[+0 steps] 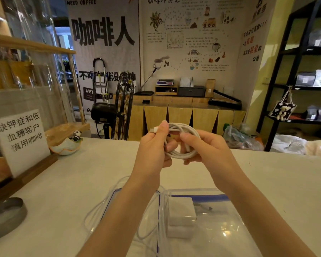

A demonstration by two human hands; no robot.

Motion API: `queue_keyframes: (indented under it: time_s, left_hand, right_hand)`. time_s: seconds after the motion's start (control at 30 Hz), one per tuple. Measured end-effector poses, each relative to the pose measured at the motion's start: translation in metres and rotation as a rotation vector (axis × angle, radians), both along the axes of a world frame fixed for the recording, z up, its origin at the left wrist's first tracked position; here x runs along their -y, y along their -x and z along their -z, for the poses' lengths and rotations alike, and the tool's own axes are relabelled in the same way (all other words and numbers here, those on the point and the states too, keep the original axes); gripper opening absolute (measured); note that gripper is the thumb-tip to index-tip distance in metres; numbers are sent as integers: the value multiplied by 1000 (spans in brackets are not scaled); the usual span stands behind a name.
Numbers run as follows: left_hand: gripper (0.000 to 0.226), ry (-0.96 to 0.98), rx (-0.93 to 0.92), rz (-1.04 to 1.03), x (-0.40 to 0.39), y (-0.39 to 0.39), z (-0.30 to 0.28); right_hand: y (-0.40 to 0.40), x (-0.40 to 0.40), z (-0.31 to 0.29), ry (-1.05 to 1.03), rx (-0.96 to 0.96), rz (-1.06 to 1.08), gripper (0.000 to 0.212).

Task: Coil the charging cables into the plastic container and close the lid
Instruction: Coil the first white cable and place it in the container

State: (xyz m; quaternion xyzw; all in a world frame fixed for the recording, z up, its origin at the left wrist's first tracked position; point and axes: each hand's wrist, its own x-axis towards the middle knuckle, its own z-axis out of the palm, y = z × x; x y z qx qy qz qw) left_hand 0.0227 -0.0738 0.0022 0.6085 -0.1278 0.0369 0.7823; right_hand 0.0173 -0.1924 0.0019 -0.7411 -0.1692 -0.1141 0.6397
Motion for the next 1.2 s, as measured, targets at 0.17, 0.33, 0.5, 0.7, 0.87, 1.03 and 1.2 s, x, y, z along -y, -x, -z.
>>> queue_keyframes:
  time_s: [0.17,0.33,0.5,0.7,0.87,1.03,1.2]
  left_hand:
    - [35,125,-114,81,0,1,1]
    - [39,126,-173,147,-5,0,-3]
    - [41,-99,-106,79,-7,0,-4]
    - [42,-319,-45,-36,-8,4,-9]
    - [43,-486,4,37,-11,3,-11]
    - [42,-474,98,-60,-12,0,-5]
    - [40,-414,250,-174,-3,-2,0]
  right_hand:
    - [1,-2,-3,-18,-93,-26,39]
    - [-3,2,0,101,-71,52,62]
    - [-1,12,-1,275,20,178,72]
    - [1,23,-8,438,71,167,60]
    - [3,34,-11,586,-57,87,49]
    - [-4,27,-6,497,-111,61,66]
    - [-4,24,-8,360,-66,-74,39]
